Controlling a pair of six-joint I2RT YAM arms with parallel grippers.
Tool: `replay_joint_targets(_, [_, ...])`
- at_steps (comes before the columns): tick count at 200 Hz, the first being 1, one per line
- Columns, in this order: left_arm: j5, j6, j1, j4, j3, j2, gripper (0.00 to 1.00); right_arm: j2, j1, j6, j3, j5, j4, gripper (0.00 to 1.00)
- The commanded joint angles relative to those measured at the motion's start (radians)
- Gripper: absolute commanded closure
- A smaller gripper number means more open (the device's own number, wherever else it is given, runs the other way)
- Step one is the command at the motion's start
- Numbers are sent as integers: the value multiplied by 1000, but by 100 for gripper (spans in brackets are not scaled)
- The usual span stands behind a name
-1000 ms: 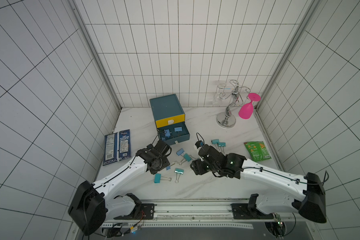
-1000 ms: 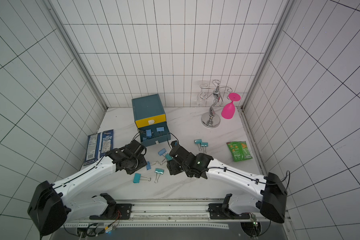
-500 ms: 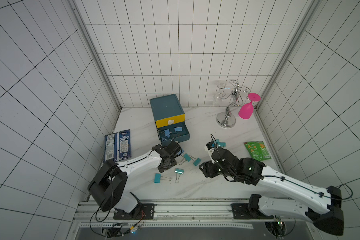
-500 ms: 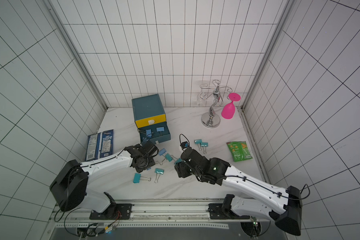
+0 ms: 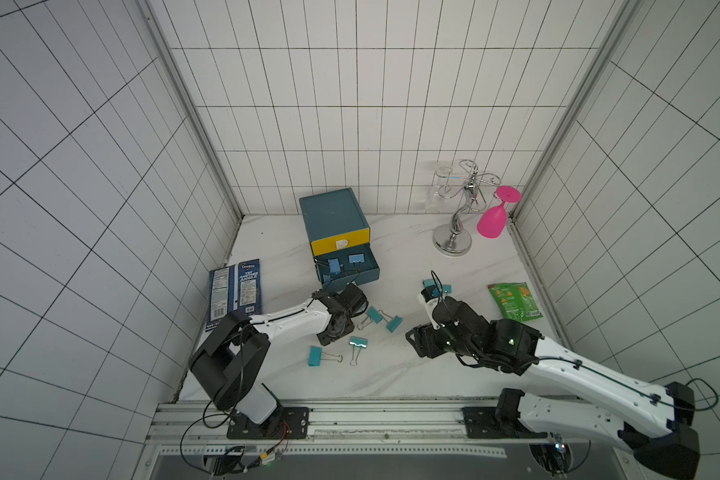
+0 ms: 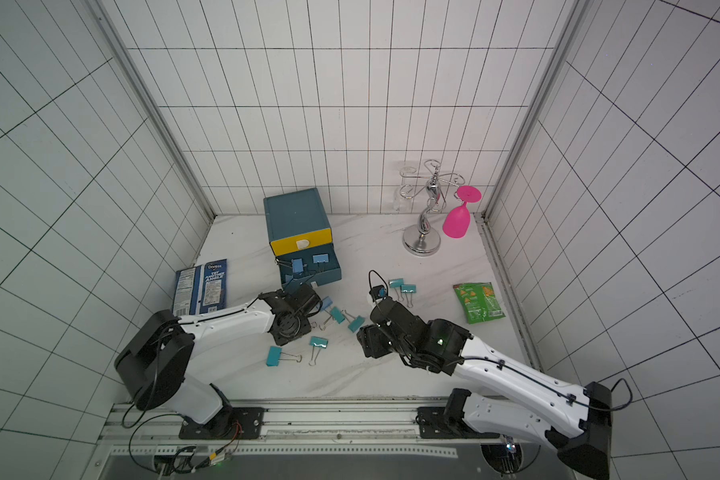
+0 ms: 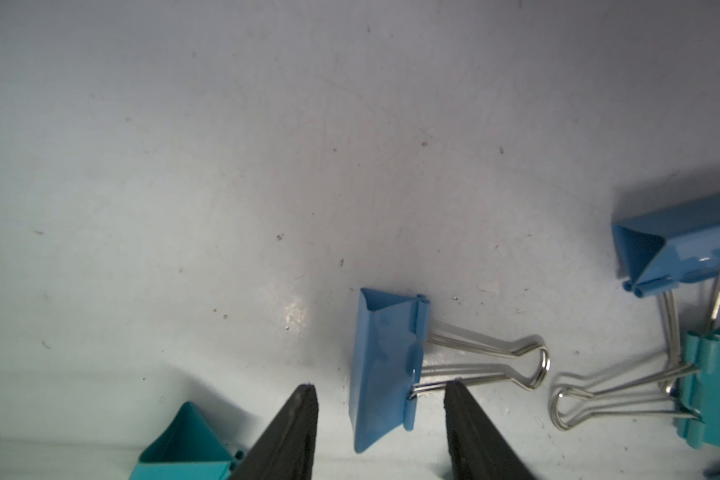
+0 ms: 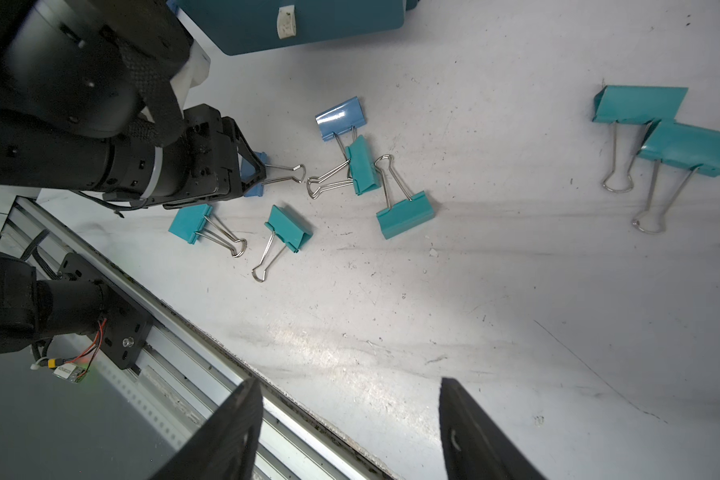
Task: Put the binder clips in the drawer according to color
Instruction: Pick up the binder clip at the center of the board.
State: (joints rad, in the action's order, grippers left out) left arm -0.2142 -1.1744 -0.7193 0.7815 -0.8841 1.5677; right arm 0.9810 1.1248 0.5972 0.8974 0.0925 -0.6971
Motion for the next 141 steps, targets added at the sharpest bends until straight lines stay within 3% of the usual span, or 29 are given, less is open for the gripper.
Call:
replay_joint_targets(1, [-31, 8, -4, -9, -30, 29, 51, -14, -8, 9, -12, 16, -19, 31])
replay_joint_targets(141, [-6, 35, -6, -44, 12, 63, 78, -17, -55, -16, -5, 10, -28, 30])
